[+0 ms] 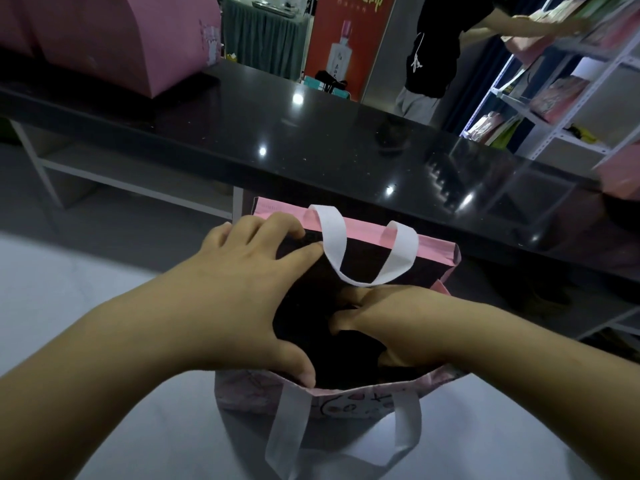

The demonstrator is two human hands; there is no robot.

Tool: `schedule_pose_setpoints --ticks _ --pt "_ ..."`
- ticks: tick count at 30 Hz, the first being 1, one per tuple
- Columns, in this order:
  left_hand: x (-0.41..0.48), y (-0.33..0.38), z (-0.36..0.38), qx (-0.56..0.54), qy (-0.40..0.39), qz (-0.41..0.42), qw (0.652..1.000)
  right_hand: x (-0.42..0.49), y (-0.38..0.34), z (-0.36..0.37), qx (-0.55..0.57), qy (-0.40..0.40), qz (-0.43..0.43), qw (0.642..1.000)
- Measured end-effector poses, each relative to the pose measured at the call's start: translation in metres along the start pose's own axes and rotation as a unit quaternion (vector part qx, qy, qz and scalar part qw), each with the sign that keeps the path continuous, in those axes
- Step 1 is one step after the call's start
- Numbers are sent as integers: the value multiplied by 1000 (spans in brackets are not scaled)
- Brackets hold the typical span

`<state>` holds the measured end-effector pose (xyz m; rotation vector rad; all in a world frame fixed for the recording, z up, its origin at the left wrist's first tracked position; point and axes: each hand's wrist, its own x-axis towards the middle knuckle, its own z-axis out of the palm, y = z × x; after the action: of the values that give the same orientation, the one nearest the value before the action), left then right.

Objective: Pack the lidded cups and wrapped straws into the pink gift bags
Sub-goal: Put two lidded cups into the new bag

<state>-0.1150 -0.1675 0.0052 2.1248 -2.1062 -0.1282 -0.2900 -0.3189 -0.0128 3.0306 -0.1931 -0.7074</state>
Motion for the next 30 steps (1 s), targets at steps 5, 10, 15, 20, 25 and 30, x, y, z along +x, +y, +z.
schedule_pose_setpoints --ticks 5,10,15,20,25,30 --pt "-2 -1 0 -8 21 -2 1000 6 -1 4 -18 10 -10 1000" --pt "-1 -2 1 -10 31 -12 999 8 -6 9 -43 -2 -13 999" --pt "-1 -4 -9 1 73 -4 997 -7 -11 -17 -42 8 23 999" --pt "2 -5 -20 66 89 -21 994 -43 -20 -49 -70 128 49 988" --pt "3 13 -38 97 153 11 983 -102 -30 -63 -71 218 89 969" --pt "0 76 -51 71 206 78 973 -177 -32 -44 -60 255 159 952"
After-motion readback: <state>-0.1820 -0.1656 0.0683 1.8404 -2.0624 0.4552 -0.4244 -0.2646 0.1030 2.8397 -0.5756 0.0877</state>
